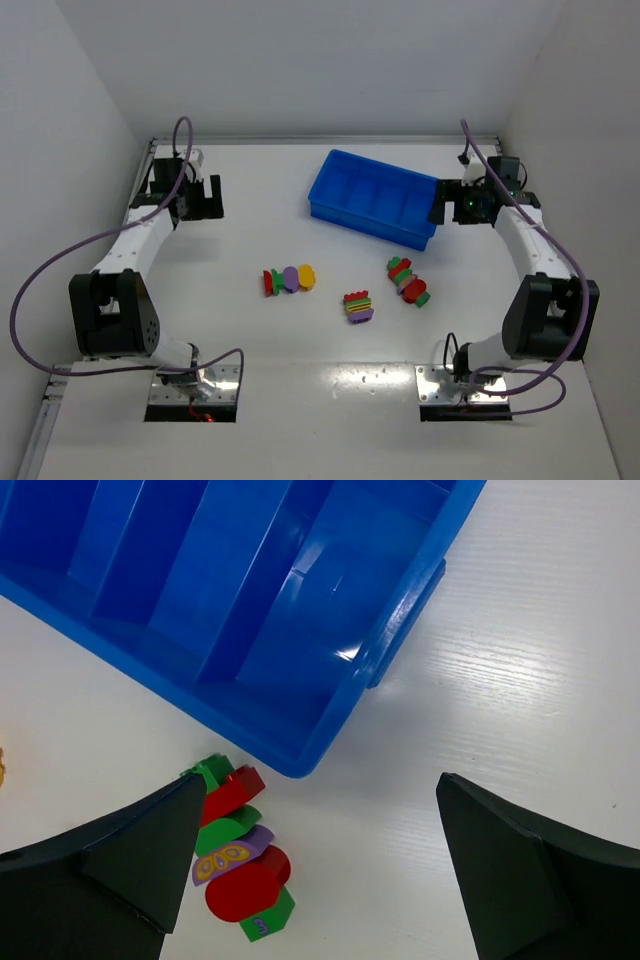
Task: Sort the legos into containers by color
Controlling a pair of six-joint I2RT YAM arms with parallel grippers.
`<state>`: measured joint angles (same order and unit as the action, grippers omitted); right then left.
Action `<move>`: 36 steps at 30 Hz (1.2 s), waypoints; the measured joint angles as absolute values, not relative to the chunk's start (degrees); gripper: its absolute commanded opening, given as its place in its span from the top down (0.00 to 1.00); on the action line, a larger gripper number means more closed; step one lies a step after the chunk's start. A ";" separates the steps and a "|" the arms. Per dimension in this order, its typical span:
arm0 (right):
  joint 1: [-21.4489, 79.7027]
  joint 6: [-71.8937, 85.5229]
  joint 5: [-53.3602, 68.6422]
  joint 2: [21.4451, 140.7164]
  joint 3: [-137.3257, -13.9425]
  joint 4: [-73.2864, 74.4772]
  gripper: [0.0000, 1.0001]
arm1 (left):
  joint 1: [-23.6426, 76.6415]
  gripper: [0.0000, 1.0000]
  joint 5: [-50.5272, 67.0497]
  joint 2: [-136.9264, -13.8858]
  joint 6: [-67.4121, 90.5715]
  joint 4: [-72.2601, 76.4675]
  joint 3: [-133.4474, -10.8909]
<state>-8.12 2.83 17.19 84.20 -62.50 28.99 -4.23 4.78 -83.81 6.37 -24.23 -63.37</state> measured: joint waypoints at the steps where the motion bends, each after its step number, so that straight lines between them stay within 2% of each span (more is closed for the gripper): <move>1: -8.10 2.59 17.23 84.20 -62.50 29.02 0.01 | -4.23 0.01 4.73 -83.81 6.15 -24.16 -63.37; 7: -7.03 -1.37 17.43 83.92 -62.50 30.61 0.01 | -4.19 0.01 6.74 -83.50 2.31 -24.60 -63.94; 8: -6.76 -2.13 17.61 83.90 -62.50 31.18 0.02 | -4.19 0.01 7.05 -83.50 1.80 -24.82 -64.49; 9: -6.55 -3.20 18.04 83.92 -62.52 32.03 0.12 | -4.19 0.01 7.27 -83.50 1.45 -24.88 -65.01; 11: -6.02 -9.04 20.05 83.68 -62.94 35.70 0.17 | -4.19 0.01 7.94 -83.50 1.02 -25.08 -66.43; 14: -3.55 -16.19 20.40 81.12 -61.89 39.64 0.18 | -3.90 0.01 9.15 -83.50 0.67 -24.84 -67.72; 20: 3.68 -24.91 18.37 75.35 -56.34 44.05 0.16 | -3.07 0.01 9.80 -84.79 0.64 -24.95 -67.79; 29: 11.00 -26.39 15.97 77.45 -51.24 46.94 0.02 | -2.72 0.01 9.82 -86.78 0.69 -25.15 -67.79; 36: 13.72 -24.53 12.73 84.18 -50.85 47.29 0.01 | -2.59 0.01 9.58 -87.20 0.69 -25.36 -68.42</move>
